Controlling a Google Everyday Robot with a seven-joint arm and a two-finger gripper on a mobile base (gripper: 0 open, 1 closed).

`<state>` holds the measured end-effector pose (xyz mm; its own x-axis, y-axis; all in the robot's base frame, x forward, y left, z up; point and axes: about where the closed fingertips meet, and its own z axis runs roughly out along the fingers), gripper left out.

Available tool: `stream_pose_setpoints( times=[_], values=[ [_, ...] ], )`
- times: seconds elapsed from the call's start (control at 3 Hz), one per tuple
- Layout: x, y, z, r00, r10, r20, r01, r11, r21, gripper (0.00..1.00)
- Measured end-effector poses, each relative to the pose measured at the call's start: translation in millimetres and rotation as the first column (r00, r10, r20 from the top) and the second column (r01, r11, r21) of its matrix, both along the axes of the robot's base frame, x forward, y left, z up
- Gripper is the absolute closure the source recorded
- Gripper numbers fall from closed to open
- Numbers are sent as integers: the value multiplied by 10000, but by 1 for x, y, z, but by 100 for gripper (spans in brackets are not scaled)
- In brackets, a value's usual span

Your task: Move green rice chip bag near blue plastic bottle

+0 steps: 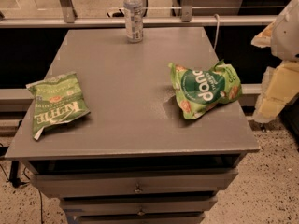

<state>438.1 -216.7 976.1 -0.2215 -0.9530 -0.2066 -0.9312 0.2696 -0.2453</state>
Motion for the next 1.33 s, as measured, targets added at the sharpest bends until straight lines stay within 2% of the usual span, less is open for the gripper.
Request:
stream_pose_setpoints(
  times=[0.67, 1.0, 1.33],
  values=[
    [7, -1, -12, 10000, -63, 48, 62, 9997, 241, 0],
    [25, 1, -34, 9994, 184, 296, -204, 9975, 676, 0],
    [48, 11, -57, 9945, 826, 645, -897, 9892, 1158, 0]
  ],
)
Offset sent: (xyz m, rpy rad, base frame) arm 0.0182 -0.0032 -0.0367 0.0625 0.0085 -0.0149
